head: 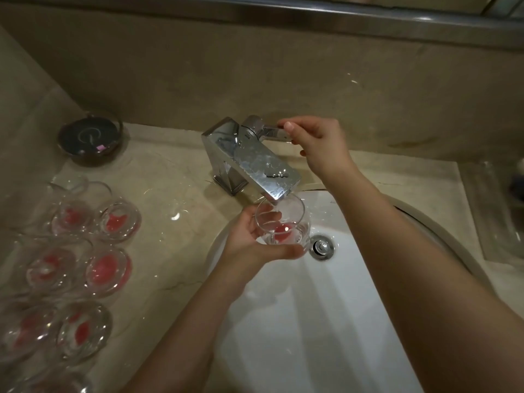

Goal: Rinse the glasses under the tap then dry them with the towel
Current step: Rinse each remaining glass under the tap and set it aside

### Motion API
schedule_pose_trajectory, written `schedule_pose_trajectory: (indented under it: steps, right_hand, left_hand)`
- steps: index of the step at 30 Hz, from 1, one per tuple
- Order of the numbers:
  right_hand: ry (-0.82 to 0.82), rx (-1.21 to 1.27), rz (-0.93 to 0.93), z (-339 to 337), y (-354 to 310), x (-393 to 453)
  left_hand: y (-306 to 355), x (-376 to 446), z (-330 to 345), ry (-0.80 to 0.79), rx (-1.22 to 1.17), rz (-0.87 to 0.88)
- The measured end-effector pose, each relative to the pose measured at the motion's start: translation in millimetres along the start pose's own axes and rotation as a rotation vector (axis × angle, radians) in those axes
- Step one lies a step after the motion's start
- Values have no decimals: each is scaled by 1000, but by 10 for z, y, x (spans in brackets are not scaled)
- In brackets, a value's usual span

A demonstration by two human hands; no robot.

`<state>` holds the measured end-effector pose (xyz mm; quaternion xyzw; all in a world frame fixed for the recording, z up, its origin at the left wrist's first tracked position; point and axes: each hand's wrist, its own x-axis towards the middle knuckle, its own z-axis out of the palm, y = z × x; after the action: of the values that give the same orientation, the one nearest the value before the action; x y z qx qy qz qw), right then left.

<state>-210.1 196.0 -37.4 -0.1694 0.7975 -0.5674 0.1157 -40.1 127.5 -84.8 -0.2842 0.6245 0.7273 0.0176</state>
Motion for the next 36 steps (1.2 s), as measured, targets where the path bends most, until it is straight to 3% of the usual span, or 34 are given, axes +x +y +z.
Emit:
schedule_pose_trajectory:
  steps: [8, 12, 15, 17, 21, 24, 26, 32, 36]
  right_hand:
    - [37, 86, 101, -65, 28, -196]
    - [81, 172, 455, -89, 282, -704]
    - [-187, 308, 857, -81, 419, -1061]
    - [-358, 540, 971, -92, 446, -1176]
    - [-386, 682, 928, -86, 461, -1213]
    - [-229, 819, 840, -83, 511, -1209]
    - [-148, 775, 752, -131, 534, -1204]
    - [-162, 619, 564, -232, 461, -1220]
    - [-196, 373, 424, -278, 465, -1195]
  left_hand:
    - [8, 8, 26, -20, -60, 52]
    - [39, -38, 50, -55, -108, 90]
    - [43, -52, 75, -74, -142, 111]
    - [45, -69, 87, -95, -142, 112]
    - [62, -77, 87, -83, -46, 138]
    - [93, 7, 2, 22, 342, 294]
    - [128, 56, -60, 34, 481, 341]
    - [276, 78, -6, -236, 110, 83]
    - [286, 123, 22, -249, -93, -36]
